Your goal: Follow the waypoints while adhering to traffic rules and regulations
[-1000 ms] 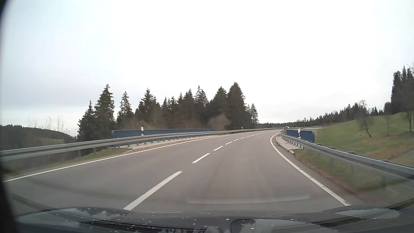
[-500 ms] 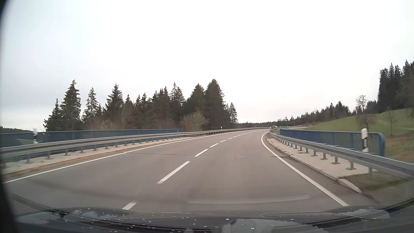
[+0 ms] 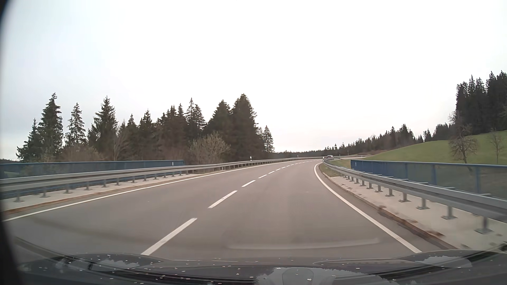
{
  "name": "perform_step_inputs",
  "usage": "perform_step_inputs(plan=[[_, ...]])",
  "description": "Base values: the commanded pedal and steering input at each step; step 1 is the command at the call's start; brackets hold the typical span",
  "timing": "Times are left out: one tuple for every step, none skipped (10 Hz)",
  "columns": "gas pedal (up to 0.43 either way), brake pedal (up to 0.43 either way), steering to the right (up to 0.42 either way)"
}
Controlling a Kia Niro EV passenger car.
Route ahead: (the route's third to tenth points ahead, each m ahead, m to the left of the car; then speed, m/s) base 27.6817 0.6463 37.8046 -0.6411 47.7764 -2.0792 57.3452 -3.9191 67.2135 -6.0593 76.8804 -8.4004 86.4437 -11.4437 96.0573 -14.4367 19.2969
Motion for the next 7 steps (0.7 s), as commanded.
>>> perform_step_inputs(plan=[[0.319, 0.000, 0.024], [0.319, 0.000, 0.022], [0.319, 0.000, 0.020], [0.319, 0.000, 0.019], [0.319, 0.000, 0.018], [0.319, 0.000, 0.017], [0.319, 0.000, 0.016]])
